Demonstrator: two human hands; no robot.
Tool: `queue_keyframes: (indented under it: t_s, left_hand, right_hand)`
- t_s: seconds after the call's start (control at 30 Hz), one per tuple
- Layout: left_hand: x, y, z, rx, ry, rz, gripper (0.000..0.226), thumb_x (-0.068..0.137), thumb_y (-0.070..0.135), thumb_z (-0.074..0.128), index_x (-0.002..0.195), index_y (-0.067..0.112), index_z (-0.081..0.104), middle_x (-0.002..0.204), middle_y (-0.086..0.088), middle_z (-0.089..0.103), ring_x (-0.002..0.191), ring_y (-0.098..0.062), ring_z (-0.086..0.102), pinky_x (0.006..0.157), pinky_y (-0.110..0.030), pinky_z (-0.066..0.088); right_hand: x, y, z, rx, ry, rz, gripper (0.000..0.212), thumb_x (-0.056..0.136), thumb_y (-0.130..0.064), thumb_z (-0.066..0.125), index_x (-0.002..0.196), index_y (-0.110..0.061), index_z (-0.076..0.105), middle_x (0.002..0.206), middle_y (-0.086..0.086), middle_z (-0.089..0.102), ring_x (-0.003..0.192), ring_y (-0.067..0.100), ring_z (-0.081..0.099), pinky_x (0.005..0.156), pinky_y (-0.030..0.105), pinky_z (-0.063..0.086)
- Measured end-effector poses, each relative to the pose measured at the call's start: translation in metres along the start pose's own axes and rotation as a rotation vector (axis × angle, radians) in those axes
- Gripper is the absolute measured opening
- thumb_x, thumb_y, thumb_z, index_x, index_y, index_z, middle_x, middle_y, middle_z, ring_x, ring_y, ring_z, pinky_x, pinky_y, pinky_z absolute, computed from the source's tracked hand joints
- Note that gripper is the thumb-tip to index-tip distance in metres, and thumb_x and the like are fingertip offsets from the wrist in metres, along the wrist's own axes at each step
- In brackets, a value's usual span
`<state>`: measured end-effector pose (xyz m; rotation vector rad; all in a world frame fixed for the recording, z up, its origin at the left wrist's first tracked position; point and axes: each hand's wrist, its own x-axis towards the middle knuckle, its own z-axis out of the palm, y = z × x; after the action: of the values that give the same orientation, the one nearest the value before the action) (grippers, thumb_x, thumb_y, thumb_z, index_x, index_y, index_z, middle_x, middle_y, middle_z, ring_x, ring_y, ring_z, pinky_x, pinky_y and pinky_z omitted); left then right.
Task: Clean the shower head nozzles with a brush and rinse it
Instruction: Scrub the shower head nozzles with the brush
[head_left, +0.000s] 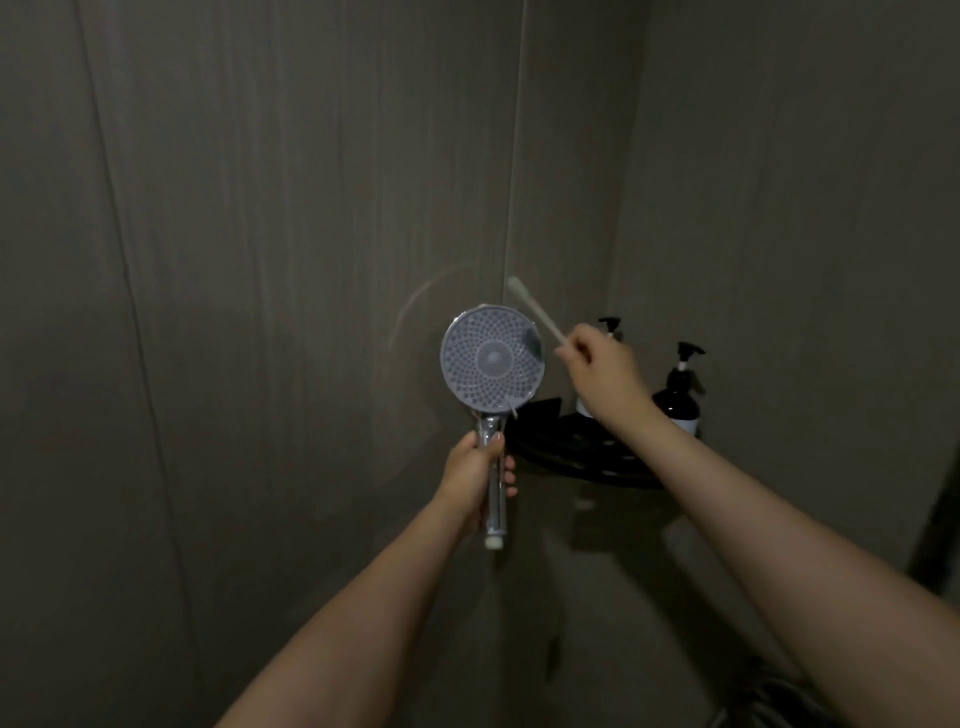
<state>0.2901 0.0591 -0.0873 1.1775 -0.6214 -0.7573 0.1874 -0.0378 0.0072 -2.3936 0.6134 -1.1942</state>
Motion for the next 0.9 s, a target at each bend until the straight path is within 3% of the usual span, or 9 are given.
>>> queue_keyframes:
  t_s: [0.1, 0.2, 0.27, 0.5, 0.67, 0.8, 0.9]
  left_hand:
    - [-0.009, 0.0, 0.005, 0.031, 0.01, 0.022, 0.022, 0.096, 0.015, 0.042, 0.074, 0.017, 0.042, 0.058, -0.006, 0.044, 0.036, -0.01, 0.04, 0.036, -0.017, 0.036]
    - [-0.02, 0.0, 0.007, 0.064, -0.014, 0.047, 0.023, 0.095, 0.016, 0.044, 0.072, 0.017, 0.042, 0.056, -0.006, 0.044, 0.033, -0.008, 0.04, 0.034, -0.017, 0.035]
    - [-0.028, 0.0, 0.009, 0.07, -0.04, 0.059, 0.023, 0.095, 0.017, 0.045, 0.072, 0.016, 0.043, 0.055, -0.006, 0.044, 0.033, -0.008, 0.041, 0.034, -0.017, 0.035]
    - [-0.044, 0.003, 0.014, 0.086, -0.105, 0.03, 0.023, 0.094, 0.02, 0.047, 0.071, 0.015, 0.047, 0.055, -0.006, 0.046, 0.039, -0.012, 0.041, 0.038, -0.019, 0.036]
    - [-0.049, 0.004, 0.01, 0.089, -0.124, 0.013, 0.023, 0.094, 0.021, 0.047, 0.071, 0.016, 0.047, 0.055, -0.006, 0.046, 0.039, -0.013, 0.04, 0.038, -0.018, 0.035]
    - [-0.049, 0.005, 0.003, 0.087, -0.106, 0.002, 0.025, 0.093, 0.021, 0.049, 0.069, 0.016, 0.046, 0.054, -0.006, 0.046, 0.036, -0.012, 0.039, 0.036, -0.016, 0.034]
    - [-0.048, 0.007, -0.003, 0.059, -0.107, 0.001, 0.024, 0.093, 0.022, 0.049, 0.07, 0.015, 0.046, 0.052, -0.006, 0.045, 0.034, -0.011, 0.038, 0.037, -0.017, 0.034]
  right_hand:
    - [-0.008, -0.022, -0.004, -0.154, -0.21, -0.016, 0.025, 0.092, -0.022, 0.052, 0.068, -0.017, 0.053, 0.06, -0.003, 0.047, 0.063, 0.017, 0.048, 0.06, 0.029, 0.035]
    - [-0.019, -0.038, -0.006, -0.252, -0.224, -0.007, 0.035, 0.093, -0.029, 0.051, 0.059, -0.021, 0.05, 0.059, -0.002, 0.049, 0.059, 0.016, 0.049, 0.056, 0.028, 0.036]
    - [-0.025, -0.045, -0.007, -0.391, -0.244, 0.008, 0.032, 0.093, -0.035, 0.048, 0.065, -0.021, 0.055, 0.064, -0.001, 0.055, 0.061, 0.017, 0.053, 0.056, 0.029, 0.041]
    - [-0.04, -0.056, -0.03, -0.513, 0.027, 0.174, 0.032, 0.095, -0.034, 0.042, 0.073, -0.016, 0.058, 0.069, 0.004, 0.054, 0.068, 0.026, 0.055, 0.052, 0.027, 0.035]
    - [-0.052, -0.072, -0.015, -0.674, -0.036, 0.025, 0.034, 0.097, -0.034, 0.036, 0.09, -0.012, 0.061, 0.073, 0.004, 0.054, 0.064, 0.022, 0.053, 0.054, 0.028, 0.039]
    - [-0.043, -0.065, -0.037, -0.546, 0.132, 0.256, 0.038, 0.096, -0.034, 0.038, 0.086, -0.007, 0.063, 0.082, 0.014, 0.063, 0.068, 0.026, 0.052, 0.059, 0.03, 0.042]
    - [-0.052, -0.071, -0.031, -0.586, 0.002, 0.123, 0.037, 0.097, -0.035, 0.037, 0.084, -0.011, 0.062, 0.079, 0.011, 0.064, 0.067, 0.025, 0.055, 0.058, 0.03, 0.043]
